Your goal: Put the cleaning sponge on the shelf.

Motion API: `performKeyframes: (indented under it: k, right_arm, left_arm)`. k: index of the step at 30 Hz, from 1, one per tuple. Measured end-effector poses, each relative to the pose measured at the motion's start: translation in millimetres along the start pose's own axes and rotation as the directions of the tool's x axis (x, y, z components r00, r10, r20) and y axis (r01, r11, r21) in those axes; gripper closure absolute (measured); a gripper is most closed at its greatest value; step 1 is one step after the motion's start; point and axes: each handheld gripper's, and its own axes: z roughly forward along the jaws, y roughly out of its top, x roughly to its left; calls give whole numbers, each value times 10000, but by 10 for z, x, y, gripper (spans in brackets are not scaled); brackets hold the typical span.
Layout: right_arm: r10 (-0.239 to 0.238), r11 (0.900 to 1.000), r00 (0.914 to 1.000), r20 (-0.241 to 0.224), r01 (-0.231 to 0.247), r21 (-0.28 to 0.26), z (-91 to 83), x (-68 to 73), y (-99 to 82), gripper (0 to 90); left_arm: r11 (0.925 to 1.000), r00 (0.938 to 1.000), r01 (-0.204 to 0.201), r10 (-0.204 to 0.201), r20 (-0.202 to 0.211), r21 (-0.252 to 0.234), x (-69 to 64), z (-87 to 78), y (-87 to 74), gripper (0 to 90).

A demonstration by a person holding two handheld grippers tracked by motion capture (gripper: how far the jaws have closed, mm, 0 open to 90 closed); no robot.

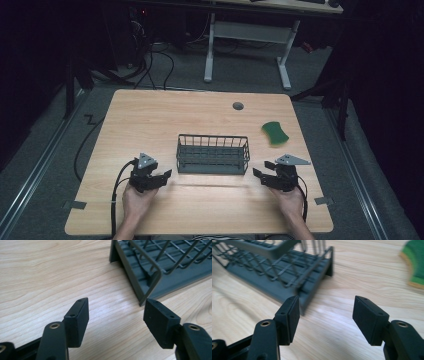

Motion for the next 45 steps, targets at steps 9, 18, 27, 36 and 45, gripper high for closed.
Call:
performKeyframes:
  k: [9, 18, 27, 36, 45]
  right_arm:
    - [434, 9986, 9963, 741, -410, -342, -63, -253, -28, 399]
    - [1306, 9901, 9836, 1243, -1228, -683, -81, -566, 73, 367]
    - [1517, 9867, 9723, 1777, -1385, -846, -60, -806, 246, 356]
    - [1444, 9880, 9705, 1933, -1306, -822, 97, -1018, 507, 340]
    - [1418, 9896, 9611, 2371, -1439, -86, 300, -1194, 683, 311]
  left_arm:
    - [9993, 9946, 16, 22, -1033, 362, 172, 42, -62, 371]
    - [9986, 9842, 254, -167, -1762, 470, 342, 60, -103, 364]
    - [9997, 9809, 208, -176, -1935, 143, 380, 71, -141, 337]
    - [9995, 9784, 305, -272, -2047, 130, 374, 71, -142, 327]
    - [9995, 9788, 300, -267, -2033, 134, 374, 73, -142, 322]
